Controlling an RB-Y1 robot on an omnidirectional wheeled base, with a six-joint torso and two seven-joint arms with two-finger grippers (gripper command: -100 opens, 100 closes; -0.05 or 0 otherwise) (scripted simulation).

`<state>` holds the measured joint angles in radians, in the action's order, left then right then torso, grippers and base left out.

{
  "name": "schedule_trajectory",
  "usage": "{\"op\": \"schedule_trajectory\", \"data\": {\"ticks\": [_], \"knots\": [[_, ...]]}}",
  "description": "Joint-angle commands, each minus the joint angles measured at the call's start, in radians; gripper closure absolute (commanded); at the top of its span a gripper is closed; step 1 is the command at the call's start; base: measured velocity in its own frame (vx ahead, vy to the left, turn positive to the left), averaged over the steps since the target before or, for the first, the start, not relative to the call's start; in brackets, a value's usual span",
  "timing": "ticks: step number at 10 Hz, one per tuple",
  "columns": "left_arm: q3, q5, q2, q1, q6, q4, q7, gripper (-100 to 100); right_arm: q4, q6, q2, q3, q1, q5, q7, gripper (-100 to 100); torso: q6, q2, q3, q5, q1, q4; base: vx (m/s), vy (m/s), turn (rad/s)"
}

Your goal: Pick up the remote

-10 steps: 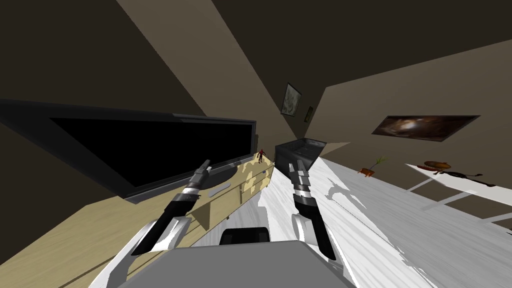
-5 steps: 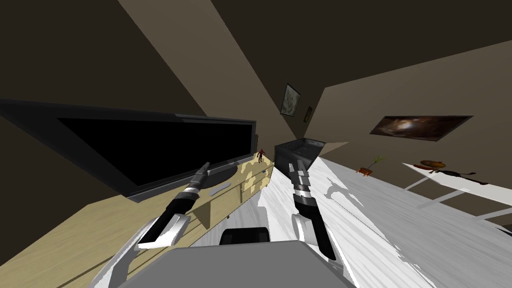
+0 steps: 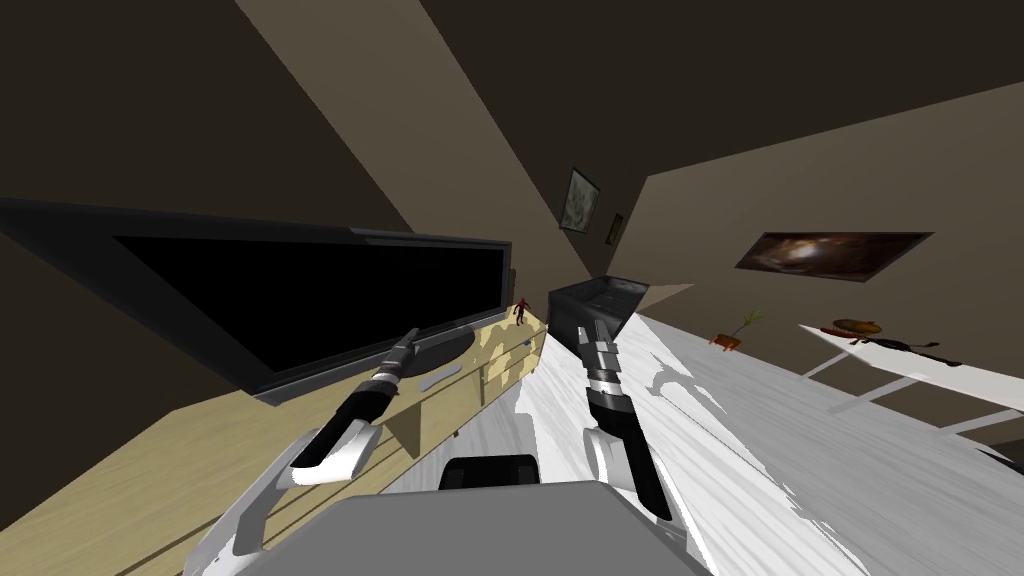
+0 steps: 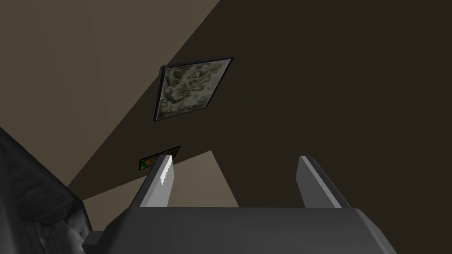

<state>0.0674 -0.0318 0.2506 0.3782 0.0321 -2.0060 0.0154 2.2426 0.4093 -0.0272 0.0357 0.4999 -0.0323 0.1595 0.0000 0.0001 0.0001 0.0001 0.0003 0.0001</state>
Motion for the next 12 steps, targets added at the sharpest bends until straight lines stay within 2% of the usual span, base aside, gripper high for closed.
{"op": "schedule_trajectory", "data": {"ticks": [1,2,3,4,5,6,7,9,10,12], "knots": [[0.016,-0.015,0.008,-0.021,0.050,0.027,0.019,-100,0.000,0.000,0.000,0.000,0.000,0.000,0.000,0,0.000,0.000,0.000,0.000,0.000,0.000,-0.006,0.004,-0.025],[0.016,-0.015,0.008,-0.021,0.081,0.027,0.019,-100,0.000,0.000,0.000,0.000,0.000,0.000,0.000,0,0.000,0.000,0.000,0.000,0.000,0.000,-0.004,0.004,-0.014],[0.029,-0.027,0.015,-0.041,0.116,0.058,0.035,-100,0.000,0.000,0.000,0.000,0.000,0.000,0.000,0,0.000,0.000,0.000,0.000,0.000,0.000,-0.002,0.002,-0.038],[0.029,-0.027,0.015,-0.041,0.142,0.058,0.035,-100,0.000,0.000,0.000,0.000,0.000,0.000,0.000,0,0.000,0.000,0.000,0.000,0.000,0.000,-0.001,0.003,-0.011],[0.043,-0.040,0.021,-0.062,0.175,0.091,0.051,-100,0.000,0.000,0.000,0.000,0.000,0.000,0.000,0,0.000,0.000,0.000,0.000,0.000,0.000,0.001,0.000,-0.033],[0.043,-0.040,0.021,-0.062,0.206,0.091,0.051,-100,0.000,0.000,0.000,0.000,0.000,0.000,0.000,0,0.000,0.000,0.000,0.000,0.000,0.000,0.001,-0.001,-0.016],[0.058,-0.053,0.028,-0.083,0.231,0.125,0.067,-100,0.000,0.000,0.000,0.000,0.000,0.000,0.000,0,0.000,-0.001,0.000,0.000,0.000,0.000,0.003,-0.004,-0.028],[0.058,-0.053,0.028,-0.083,0.270,0.125,0.067,-100,0.000,0.000,0.000,0.000,0.000,0.000,0.000,0,0.000,-0.001,0.000,0.000,0.000,0.000,0.002,-0.002,-0.012],[0.072,-0.065,0.034,-0.105,0.307,0.162,0.083,-100,0.000,0.000,0.000,0.000,0.000,0.000,0.000,0,0.000,0.000,0.000,0.000,0.000,0.000,0.006,-0.005,-0.043],[0.072,-0.065,0.034,-0.105,0.335,0.162,0.083,-100,0.000,0.000,0.000,0.000,0.000,0.000,0.000,0,0.000,-0.001,0.000,0.000,-0.001,0.000,0.003,-0.002,-0.011]]}}
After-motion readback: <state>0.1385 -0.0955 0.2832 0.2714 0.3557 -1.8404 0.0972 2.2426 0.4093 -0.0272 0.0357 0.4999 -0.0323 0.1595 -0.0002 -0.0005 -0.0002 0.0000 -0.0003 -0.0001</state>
